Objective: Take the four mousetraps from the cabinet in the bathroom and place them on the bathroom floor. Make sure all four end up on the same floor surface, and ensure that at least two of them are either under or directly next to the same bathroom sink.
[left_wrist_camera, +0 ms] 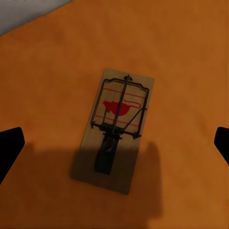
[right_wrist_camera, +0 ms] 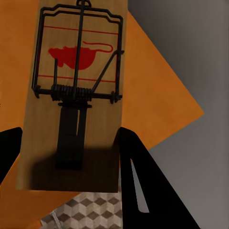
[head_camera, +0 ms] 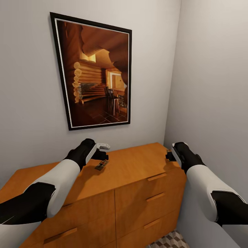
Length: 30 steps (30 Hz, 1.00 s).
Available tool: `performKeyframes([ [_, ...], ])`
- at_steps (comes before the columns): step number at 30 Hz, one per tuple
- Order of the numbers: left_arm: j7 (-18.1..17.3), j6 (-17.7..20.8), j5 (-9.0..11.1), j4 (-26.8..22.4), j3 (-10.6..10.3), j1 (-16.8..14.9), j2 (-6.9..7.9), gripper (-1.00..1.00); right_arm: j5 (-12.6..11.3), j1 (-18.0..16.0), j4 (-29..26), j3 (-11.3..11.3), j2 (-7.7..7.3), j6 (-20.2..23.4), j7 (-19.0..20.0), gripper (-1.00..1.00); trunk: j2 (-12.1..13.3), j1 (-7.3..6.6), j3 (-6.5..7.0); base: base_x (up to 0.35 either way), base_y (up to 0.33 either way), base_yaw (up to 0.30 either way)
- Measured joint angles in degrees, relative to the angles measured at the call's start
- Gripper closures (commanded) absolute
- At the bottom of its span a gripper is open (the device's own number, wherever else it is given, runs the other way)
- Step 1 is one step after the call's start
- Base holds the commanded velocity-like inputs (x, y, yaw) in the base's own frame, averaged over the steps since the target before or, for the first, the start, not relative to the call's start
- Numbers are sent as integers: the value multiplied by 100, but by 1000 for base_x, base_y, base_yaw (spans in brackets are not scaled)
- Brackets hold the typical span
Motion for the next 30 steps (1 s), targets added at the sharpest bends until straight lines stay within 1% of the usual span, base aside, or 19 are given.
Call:
performKeyframes([
  [13,7,0,0,24,2,0,8,-100,0,0,0,-9,62,-9,-22,100,0,0,0,0,0,0],
  [30,1,0,-1,92,4,0,8,-100,0,1,0,-19,56,-17,-16,100,0,0,0,0,0,0],
])
